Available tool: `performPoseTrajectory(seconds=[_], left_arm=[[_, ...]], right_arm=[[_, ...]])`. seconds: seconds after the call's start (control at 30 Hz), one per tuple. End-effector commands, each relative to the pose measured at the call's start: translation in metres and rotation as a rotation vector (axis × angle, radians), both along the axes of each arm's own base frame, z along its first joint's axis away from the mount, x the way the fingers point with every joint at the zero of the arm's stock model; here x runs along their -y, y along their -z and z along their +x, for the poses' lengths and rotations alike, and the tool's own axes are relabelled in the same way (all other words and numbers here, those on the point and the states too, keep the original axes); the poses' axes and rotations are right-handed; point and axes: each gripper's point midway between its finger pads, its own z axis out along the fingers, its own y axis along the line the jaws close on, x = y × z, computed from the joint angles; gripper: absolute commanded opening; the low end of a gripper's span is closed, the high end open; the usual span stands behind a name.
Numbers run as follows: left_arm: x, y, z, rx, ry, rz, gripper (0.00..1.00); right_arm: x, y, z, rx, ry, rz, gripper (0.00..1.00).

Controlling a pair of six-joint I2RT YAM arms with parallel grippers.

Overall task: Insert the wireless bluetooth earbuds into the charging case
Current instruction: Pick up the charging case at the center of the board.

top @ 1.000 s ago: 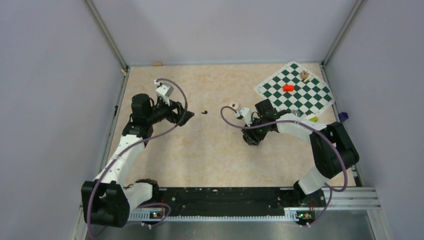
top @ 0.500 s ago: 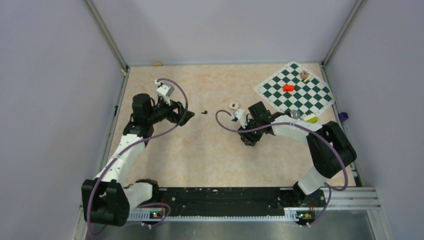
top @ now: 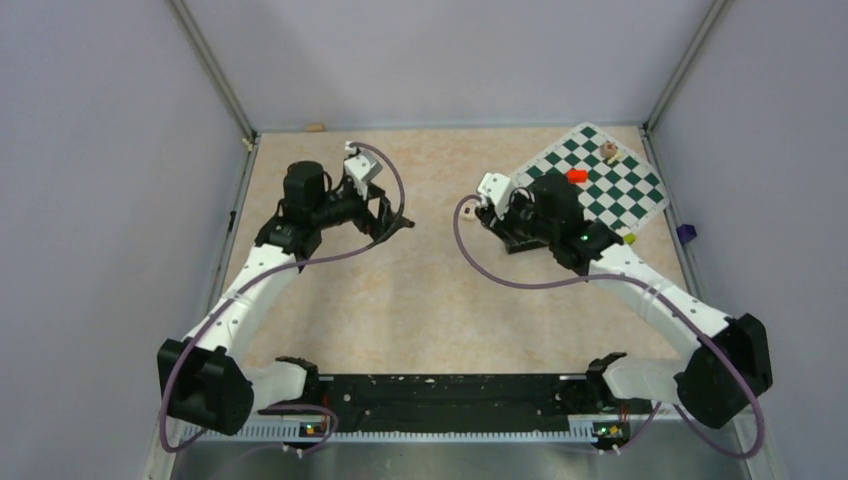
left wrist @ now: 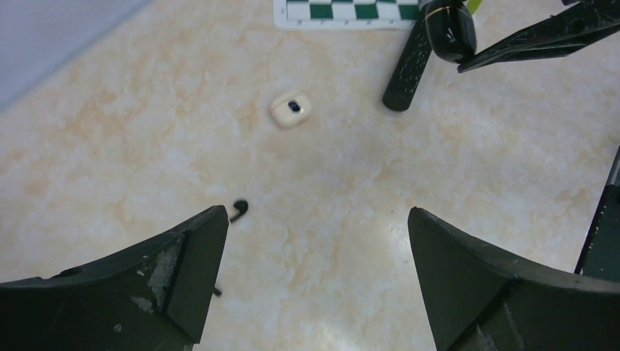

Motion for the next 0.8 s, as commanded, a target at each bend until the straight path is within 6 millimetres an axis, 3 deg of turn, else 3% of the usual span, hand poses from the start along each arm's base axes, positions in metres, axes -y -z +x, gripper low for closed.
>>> performPoseTrajectory(seconds=[0.0,0.07,0.13,0.23,0.33,0.5,0.77], left_arm=[[0.033,-0.063,-0.001,0.164,0.154,0.015,0.99],[0.052,-0.071,-0.003,0.149,0.178,0.004,0.99],[0.071,-0.072,-0.007,0.101,0.199,-0.036,0.99],[0.096,-0.065,-0.012,-0.008,0.232,-0.117,0.99],[0.112,-0.054,-0.016,-0.117,0.255,-0.183,0.99],[0.121,-0.047,-0.012,-0.176,0.244,-0.235,0.98],[0.136,-0.047,-0.027,-0.224,0.293,-0.274,0.91]], right_arm=[[-0.024,-0.113,0.011,0.339,-0.093,0.183,0.26],[-0.022,-0.135,0.010,0.427,-0.092,0.224,0.27],[-0.019,-0.145,0.004,0.514,-0.074,0.257,0.27],[-0.021,-0.130,-0.012,0.628,-0.098,0.178,0.29],[-0.024,-0.121,-0.020,0.591,-0.109,0.214,0.29],[-0.028,-0.115,-0.022,0.563,-0.125,0.220,0.29],[-0.038,-0.096,-0.020,0.545,-0.145,0.165,0.29]])
